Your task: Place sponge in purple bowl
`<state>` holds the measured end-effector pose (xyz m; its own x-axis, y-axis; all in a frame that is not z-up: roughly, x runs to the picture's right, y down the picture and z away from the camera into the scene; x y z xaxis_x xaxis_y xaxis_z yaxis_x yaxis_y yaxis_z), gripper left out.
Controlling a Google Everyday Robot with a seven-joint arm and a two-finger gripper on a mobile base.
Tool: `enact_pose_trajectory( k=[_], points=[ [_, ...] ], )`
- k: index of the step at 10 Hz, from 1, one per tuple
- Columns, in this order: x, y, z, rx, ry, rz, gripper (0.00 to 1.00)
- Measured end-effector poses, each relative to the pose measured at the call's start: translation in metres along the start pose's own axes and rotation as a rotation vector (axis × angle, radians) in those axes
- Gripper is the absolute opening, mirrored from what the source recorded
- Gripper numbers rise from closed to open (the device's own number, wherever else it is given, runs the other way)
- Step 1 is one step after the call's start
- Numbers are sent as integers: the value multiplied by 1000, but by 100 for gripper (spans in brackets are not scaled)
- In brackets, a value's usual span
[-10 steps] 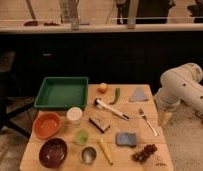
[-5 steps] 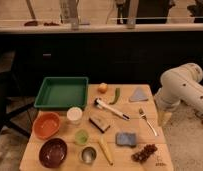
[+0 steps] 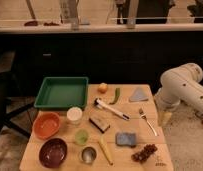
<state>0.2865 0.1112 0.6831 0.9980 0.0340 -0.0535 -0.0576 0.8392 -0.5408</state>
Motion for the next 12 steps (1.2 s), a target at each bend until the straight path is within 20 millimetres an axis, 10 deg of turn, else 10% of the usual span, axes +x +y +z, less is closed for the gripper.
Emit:
enact_pose_trajectory(
  k=[12],
  points=[
    [-7,8,15,-27,11,49,80]
  ],
)
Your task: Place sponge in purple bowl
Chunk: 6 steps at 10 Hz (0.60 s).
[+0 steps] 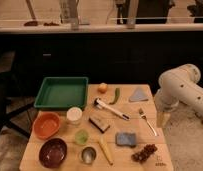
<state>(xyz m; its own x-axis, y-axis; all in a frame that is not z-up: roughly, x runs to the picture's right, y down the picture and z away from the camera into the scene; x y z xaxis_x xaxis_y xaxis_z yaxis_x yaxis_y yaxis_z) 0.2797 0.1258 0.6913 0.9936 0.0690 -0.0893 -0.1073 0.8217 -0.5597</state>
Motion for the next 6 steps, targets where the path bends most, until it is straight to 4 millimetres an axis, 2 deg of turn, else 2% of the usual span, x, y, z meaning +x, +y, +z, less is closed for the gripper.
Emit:
enact_pose_trajectory(
  k=[2,4,6],
  points=[
    [-13,18,26,-33,-28,45,80],
    [-27,29,40,-62,-112,92,80],
    [-34,36,52,-64,-204,118,80]
  ],
)
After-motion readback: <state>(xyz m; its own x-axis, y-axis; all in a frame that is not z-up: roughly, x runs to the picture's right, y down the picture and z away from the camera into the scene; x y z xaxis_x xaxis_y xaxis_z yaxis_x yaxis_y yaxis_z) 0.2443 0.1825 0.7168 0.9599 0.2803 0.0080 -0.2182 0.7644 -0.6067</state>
